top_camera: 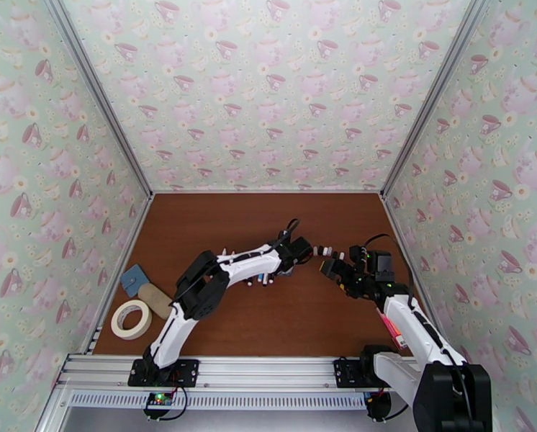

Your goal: Open the pen caps

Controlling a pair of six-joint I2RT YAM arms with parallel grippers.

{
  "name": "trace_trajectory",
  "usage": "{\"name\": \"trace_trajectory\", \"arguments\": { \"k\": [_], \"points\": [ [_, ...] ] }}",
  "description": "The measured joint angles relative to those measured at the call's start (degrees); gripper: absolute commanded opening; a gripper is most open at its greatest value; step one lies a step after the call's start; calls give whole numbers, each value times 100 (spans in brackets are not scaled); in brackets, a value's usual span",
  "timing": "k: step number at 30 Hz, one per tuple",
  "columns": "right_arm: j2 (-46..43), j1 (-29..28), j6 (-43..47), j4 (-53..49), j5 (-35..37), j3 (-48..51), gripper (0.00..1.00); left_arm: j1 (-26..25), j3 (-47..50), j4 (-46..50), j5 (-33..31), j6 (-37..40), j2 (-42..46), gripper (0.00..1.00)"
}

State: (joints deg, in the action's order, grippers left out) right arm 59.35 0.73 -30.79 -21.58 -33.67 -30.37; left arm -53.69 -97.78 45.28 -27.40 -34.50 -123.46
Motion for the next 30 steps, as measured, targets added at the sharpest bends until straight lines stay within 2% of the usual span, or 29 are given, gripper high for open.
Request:
{"name": "trace_trajectory", "arguments": {
  "k": [7, 12, 17, 22, 26, 30],
  "points": [
    [-90, 0, 2, -20, -22, -153, 99, 17, 750, -533, 11, 146, 1659, 99],
    [-223, 0, 9, -28, -50, -426, 99, 155, 1547, -960, 13, 363, 2636, 100],
    [-422, 0, 15, -46, 120, -704, 100, 605, 2909, -1635, 59, 717, 3591, 100],
    [-581, 0, 0, 26, 713, -804, 100, 1414, 4242, -2345, 455, 935, 4594, 100],
    [-590, -2, -9, 72, 1526, -807, 100, 2127, 5134, -2953, 717, 1178, 5287, 100],
    [-802, 0, -9, 442, 2199, -658, 100, 2500, 5713, -3432, 905, 1561, 5737, 100]
  ]
}}
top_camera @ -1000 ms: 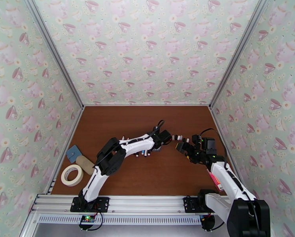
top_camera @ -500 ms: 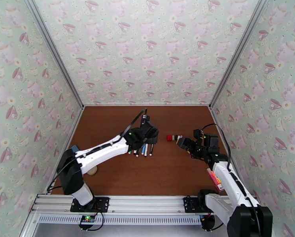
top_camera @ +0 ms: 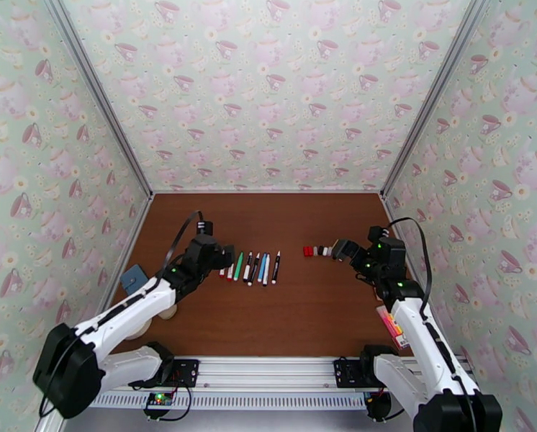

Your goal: Open the pen caps

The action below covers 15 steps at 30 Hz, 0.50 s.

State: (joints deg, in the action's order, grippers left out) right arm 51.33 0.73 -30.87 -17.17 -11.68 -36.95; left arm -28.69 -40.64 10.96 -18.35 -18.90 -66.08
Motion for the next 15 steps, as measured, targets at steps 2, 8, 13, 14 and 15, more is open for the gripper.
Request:
{"name": "trace_trajectory", "arguments": {
  "k": [2, 8, 13, 14, 15],
  "points": [
    [-225, 0, 0, 278, 269, 188, 100, 177, 212, -238, 4, 173, 157, 100],
    [-691, 0, 24, 1187, 839, 940, 100, 662, 1012, -911, -409, 649, 713, 100],
    [-791, 0, 96, 1781, 981, 1346, 100, 1309, 1523, -1344, -332, 1134, 1095, 100],
    [-767, 0, 116, 1856, 1003, 1362, 100, 1471, 1552, -1419, -273, 1191, 1091, 100],
    [-723, 0, 140, 1950, 1010, 1362, 100, 1637, 1580, -1510, -186, 1248, 1080, 100]
  ]
}}
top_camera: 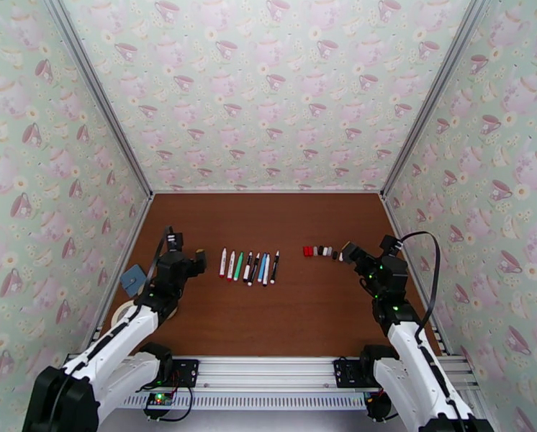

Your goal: Open the pen caps

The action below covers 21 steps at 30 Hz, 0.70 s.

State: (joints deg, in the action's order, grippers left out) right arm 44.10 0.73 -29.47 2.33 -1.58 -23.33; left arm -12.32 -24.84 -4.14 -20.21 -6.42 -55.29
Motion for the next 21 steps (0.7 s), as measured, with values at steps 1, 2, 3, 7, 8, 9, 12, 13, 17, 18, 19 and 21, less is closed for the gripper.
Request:
{"name": "trace_trajectory", "arguments": {
  "k": [1, 2, 3, 7, 8, 9, 12, 13, 17, 18, 19, 21],
  "points": [
    [50, 0, 22, 79, 20, -2, 100, 136, 28, -105, 74, 46, -4, 100],
    [118, 0, 48, 151, 48, -2, 100, 267, 79, -286, 138, 111, -31, 100],
    [179, 0, 79, 190, 90, -2, 100, 365, 133, -485, 149, 181, -79, 100],
    [501, 0, 240, 323, 286, -17, 100, 531, 474, -1410, 162, 485, -538, 100],
    [553, 0, 295, 382, 323, -17, 100, 562, 549, -1631, 205, 546, -715, 100],
    [586, 0, 337, 439, 363, -17, 100, 581, 592, -1818, 262, 599, -863, 100],
    [654, 0, 481, 625, 498, -24, 100, 601, 616, -2531, 413, 800, -1473, 100],
    [704, 0, 531, 680, 553, -46, 100, 605, 616, -2780, 452, 857, -1679, 100],
    [964, 0, 667, 861, 699, -127, 100, 629, 621, -3580, 680, 1058, -2210, 100],
    [1001, 0, 693, 905, 719, -127, 100, 632, 621, -3812, 728, 1095, -2345, 100],
    [1045, 0, 732, 981, 737, -127, 100, 632, 623, -4079, 769, 1119, -2522, 100],
    [1137, 0, 820, 1132, 791, -127, 100, 640, 645, -4623, 861, 1167, -2959, 100]
  ]
}}
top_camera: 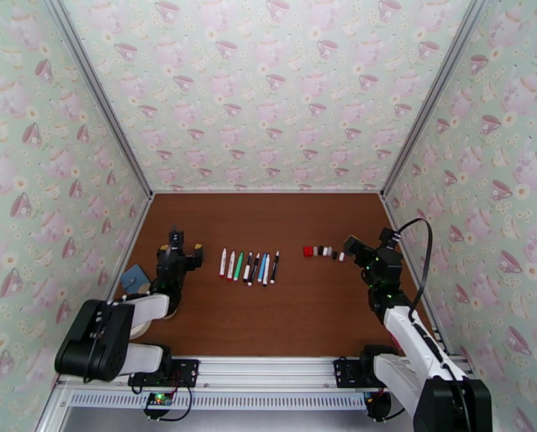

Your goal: Open the pen caps

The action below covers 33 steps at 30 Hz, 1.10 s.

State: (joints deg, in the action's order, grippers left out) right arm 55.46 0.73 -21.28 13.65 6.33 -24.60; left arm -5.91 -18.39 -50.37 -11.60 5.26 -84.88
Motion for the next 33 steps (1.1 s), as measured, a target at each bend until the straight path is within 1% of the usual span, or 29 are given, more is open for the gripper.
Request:
{"name": "trace_trajectory", "arguments": {
  "k": [2, 4, 9, 16, 21, 27, 33],
  "points": [
    [109, 0, 107, 116, 107, 0, 100, 9, 7, -177, 61, 37, -306, 100],
    [238, 0, 214, 221, 175, 0, 100, 101, -13, -114, 205, 26, -330, 100],
    [730, 0, 514, 730, 280, 2, 100, 361, -282, 0, 289, -83, -330, 100],
    [1587, -2, 866, 1703, 354, 4, 100, 358, -306, 68, 352, -125, -330, 100],
    [1956, -2, 1082, 2194, 337, 0, 100, 358, -306, 83, 352, -138, -330, 100],
    [2041, -109, 1355, 2516, 293, -24, 100, 358, -306, 85, 352, -140, -330, 100],
    [1989, -293, 1580, 2352, 544, -15, 100, 358, -306, 85, 352, -140, -330, 100]
  ]
}}
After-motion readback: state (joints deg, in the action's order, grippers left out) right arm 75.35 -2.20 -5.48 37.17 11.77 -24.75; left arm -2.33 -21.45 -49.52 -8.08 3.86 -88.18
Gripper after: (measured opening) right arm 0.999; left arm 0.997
